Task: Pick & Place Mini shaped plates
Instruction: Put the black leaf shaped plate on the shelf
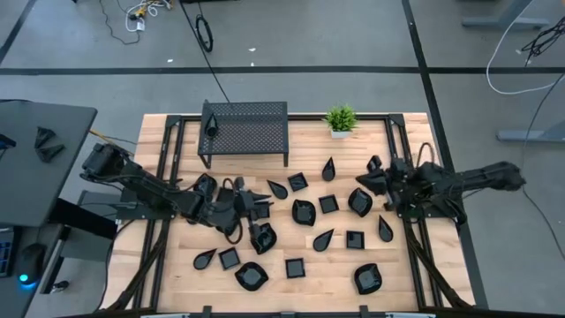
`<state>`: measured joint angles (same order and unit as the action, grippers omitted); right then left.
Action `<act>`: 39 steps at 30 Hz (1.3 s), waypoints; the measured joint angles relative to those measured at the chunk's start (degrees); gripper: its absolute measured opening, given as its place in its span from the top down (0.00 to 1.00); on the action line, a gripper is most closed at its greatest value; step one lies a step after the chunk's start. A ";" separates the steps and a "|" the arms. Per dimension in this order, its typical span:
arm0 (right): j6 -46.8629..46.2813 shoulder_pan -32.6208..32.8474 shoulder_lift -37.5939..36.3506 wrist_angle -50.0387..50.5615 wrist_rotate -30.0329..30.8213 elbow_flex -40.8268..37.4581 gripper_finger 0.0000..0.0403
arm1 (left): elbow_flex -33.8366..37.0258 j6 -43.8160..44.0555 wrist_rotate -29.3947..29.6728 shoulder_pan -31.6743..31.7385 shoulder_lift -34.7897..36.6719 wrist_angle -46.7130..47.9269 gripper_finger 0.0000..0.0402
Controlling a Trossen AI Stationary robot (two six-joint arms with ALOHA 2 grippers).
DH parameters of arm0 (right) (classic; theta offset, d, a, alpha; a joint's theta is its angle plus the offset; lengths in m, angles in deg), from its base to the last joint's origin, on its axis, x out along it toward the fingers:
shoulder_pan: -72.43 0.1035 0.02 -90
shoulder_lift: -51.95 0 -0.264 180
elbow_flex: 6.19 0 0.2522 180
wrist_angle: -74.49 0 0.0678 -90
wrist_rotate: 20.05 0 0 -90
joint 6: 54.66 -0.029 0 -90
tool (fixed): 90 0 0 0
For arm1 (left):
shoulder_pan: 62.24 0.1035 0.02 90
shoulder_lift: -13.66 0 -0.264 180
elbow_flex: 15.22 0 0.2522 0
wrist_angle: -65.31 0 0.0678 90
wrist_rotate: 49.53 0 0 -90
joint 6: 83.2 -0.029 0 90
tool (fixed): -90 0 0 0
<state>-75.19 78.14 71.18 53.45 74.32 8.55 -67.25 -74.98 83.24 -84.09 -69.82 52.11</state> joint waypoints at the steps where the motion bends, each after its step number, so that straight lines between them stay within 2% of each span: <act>1: -0.02 0.50 3.42 -1.82 0.32 0.00 0.96 | 0.02 0.13 0.71 0.08 0.00 0.08 0.74; 5: -0.12 1.89 17.52 -4.04 1.14 3.05 0.95 | 0.02 0.16 1.54 0.52 0.00 0.63 0.74; 8: 0.27 2.45 28.13 -0.34 -0.29 9.41 0.93 | 0.03 0.56 1.57 0.95 0.00 1.38 0.74; 14: 11.44 2.45 46.33 21.27 -6.01 26.45 0.83 | 0.04 2.06 1.57 0.79 0.02 5.33 0.74; 18: 22.23 2.62 55.04 35.05 -8.87 36.23 0.75 | 0.07 5.81 0.53 -0.69 1.58 13.14 0.74; 24: 44.21 4.91 64.91 48.20 -10.54 43.54 0.67 | 0.07 13.94 -4.08 -2.45 3.71 25.77 0.74; 27: 52.67 6.30 68.47 49.83 -8.19 44.95 0.65 | 0.09 17.21 -4.77 -2.82 3.72 28.99 0.74; 34: 64.70 7.57 73.91 49.65 0.00 45.35 0.65 | 0.09 18.17 -1.99 -2.81 3.72 30.06 0.74; 39: 68.63 7.69 75.16 48.66 4.71 45.35 0.67 | 0.09 18.22 -1.25 -2.81 3.72 30.12 0.74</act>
<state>-6.57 85.82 146.34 102.11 79.03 53.90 -67.16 -56.76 81.98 -86.91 -66.11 82.23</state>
